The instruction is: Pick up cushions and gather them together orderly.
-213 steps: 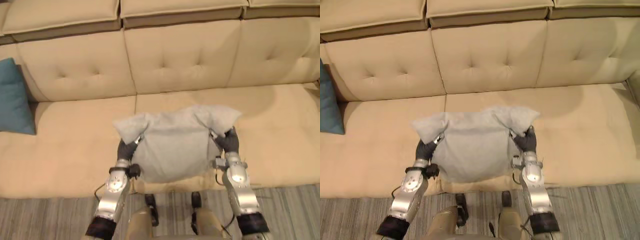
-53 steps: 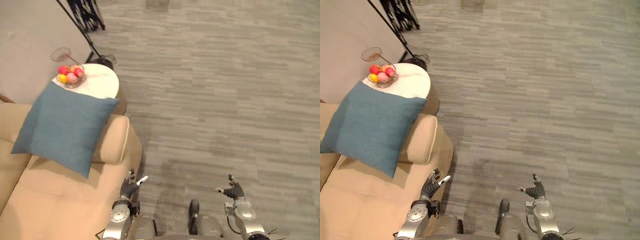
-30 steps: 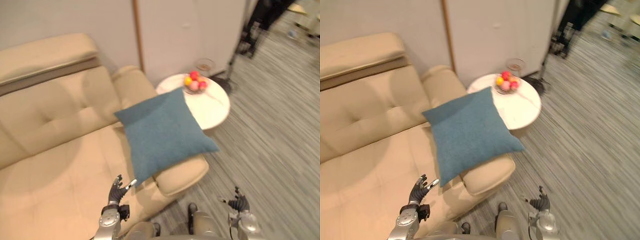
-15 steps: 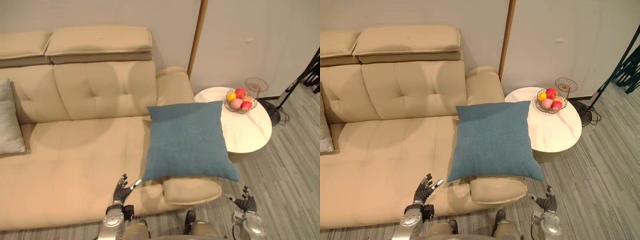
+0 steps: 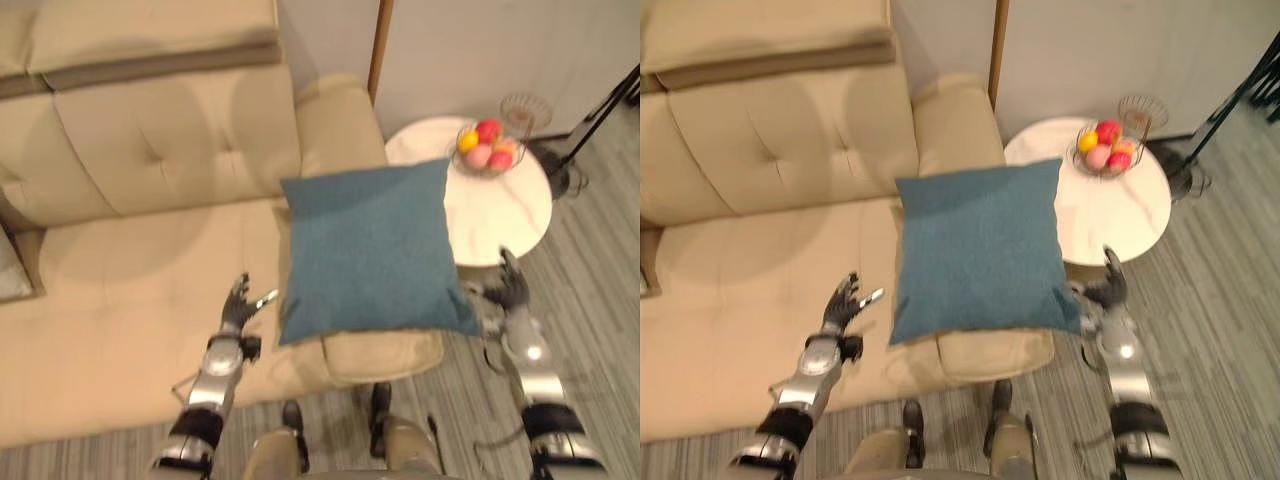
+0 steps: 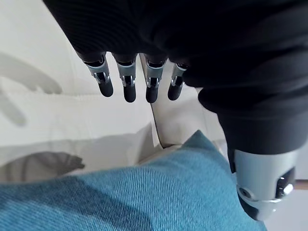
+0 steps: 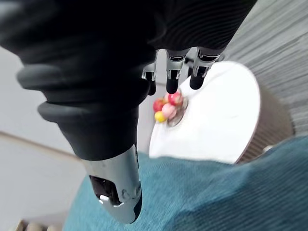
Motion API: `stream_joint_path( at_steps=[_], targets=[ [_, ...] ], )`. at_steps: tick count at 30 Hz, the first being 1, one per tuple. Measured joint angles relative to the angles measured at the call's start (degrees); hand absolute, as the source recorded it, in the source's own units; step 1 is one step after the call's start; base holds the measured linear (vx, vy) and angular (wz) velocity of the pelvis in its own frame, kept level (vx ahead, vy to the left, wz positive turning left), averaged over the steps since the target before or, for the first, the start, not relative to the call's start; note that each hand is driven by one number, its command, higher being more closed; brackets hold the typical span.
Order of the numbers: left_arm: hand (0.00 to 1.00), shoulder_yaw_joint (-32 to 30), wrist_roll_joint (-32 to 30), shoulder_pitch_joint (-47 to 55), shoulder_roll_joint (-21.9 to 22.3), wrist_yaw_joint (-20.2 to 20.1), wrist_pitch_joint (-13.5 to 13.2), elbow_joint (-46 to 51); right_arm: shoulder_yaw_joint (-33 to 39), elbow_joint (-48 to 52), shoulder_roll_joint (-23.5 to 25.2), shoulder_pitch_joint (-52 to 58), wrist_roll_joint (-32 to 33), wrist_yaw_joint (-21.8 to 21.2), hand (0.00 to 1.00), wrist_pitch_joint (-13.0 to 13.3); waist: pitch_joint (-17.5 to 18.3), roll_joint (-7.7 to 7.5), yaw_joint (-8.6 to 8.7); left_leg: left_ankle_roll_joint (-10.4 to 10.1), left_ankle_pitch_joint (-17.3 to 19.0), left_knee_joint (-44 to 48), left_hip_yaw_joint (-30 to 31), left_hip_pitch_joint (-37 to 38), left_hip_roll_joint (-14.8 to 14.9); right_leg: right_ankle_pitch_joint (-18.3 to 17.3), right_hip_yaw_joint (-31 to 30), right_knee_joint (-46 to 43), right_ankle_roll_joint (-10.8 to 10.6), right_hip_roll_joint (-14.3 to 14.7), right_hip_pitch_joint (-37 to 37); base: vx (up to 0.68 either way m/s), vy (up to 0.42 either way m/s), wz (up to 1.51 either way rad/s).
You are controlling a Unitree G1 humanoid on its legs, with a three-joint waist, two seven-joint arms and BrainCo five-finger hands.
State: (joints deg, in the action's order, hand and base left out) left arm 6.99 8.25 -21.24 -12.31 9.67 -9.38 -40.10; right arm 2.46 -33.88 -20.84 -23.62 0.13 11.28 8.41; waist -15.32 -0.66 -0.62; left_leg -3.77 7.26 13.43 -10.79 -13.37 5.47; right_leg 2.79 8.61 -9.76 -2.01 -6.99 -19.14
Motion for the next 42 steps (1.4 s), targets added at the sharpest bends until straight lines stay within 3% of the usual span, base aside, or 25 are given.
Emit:
stream_joint_path(
  at_steps=[5,6,10,15,22,27,32,35,38,42],
  targets=[
    [0.00,3.21,3.43,-11.49,0.99,1.79,0.00,-4.62,-4.70,-6.79,1.69,-11.87,2.21,1.59,0.00,-0.42,-5.58,0.03,0.02,0.07,-0.07,3.59,1.16,-5.91,0.46,0.73,0.35,-1.90,0.64,0.03,-4.58,-0.15,-0.018,0.08],
    [1.00,4.25,4.37,-13.82,1.55,1.95,0.05,-6.86,-4.88,-8.62,2.64,-13.93,2.62,2.52,1.00,-0.61,-6.76,0.03,0.16,0.15,-0.20,3.88,1.14,-6.32,0.45,0.89,0.23,-2.30,0.81,0.01,-5.14,-0.10,-0.007,-0.01],
    [1.00,5.58,8.56,-18.62,3.81,3.22,0.16,-11.05,-7.01,-11.94,4.77,-18.93,4.12,3.70,1.00,-1.04,-7.45,0.03,1.58,0.19,-0.33,4.53,1.13,-8.66,0.55,1.69,-0.46,-2.31,0.81,0.37,-7.32,-0.07,-0.004,-0.06],
    [1.00,5.99,9.71,-21.45,2.07,4.70,0.13,-10.98,-8.57,-10.77,4.64,-19.85,5.06,4.29,1.00,-0.38,-7.62,0.26,1.54,0.16,-0.40,4.53,0.87,-9.42,1.41,2.08,-1.28,-2.19,0.80,0.90,-8.47,-0.03,-0.015,-0.09],
    [1.00,6.49,10.23,-20.11,-1.36,5.60,0.08,0.48,-12.10,5.70,3.08,-12.32,7.28,4.94,1.00,0.16,-8.24,0.41,1.45,-0.54,-1.15,2.44,-0.29,-7.26,1.58,2.18,-2.36,-1.29,0.92,1.25,-7.63,0.04,0.000,-0.07],
    [1.00,6.47,10.09,-6.68,-1.84,5.62,-0.01,17.75,-13.26,22.64,4.64,1.74,8.52,4.89,1.00,0.14,-8.10,0.47,1.64,-0.60,-1.11,-0.16,-0.31,-0.95,1.64,2.18,-2.28,2.43,0.91,1.93,-0.72,0.10,0.022,-0.02],
    [1.00,6.00,10.12,7.21,-1.72,5.62,-0.03,28.32,-16.67,35.42,5.73,8.99,8.80,3.76,1.00,0.33,-7.35,0.47,1.46,-0.59,-1.12,-3.10,-0.69,4.75,1.45,2.18,-2.35,4.68,0.89,2.54,4.62,0.07,0.031,-0.02],
    [1.00,5.58,10.13,17.70,-0.71,5.60,-0.55,34.26,-18.99,38.51,6.74,13.05,8.78,0.78,1.00,1.60,-1.31,0.78,0.97,-0.91,-1.36,-6.52,-2.01,7.93,1.56,2.17,-2.92,5.28,0.88,3.02,5.90,0.06,0.017,-0.12],
    [1.00,5.07,10.07,25.77,1.39,5.28,-1.24,39.34,-19.70,41.23,7.04,17.23,8.65,-1.42,1.00,2.58,2.07,1.39,-0.34,-0.91,-1.36,-8.71,-3.53,12.78,1.44,2.16,-5.03,5.44,0.87,3.35,8.79,0.07,0.051,-0.24],
    [1.00,3.07,10.00,30.61,2.12,4.19,-2.91,42.82,-20.90,41.83,8.73,18.94,8.21,-3.31,1.00,4.12,3.86,1.19,-0.92,0.01,-0.77,-7.89,-6.71,13.48,0.35,3.65,-9.35,5.53,-1.32,2.44,8.26,-0.07,0.064,-0.36]
  ],
)
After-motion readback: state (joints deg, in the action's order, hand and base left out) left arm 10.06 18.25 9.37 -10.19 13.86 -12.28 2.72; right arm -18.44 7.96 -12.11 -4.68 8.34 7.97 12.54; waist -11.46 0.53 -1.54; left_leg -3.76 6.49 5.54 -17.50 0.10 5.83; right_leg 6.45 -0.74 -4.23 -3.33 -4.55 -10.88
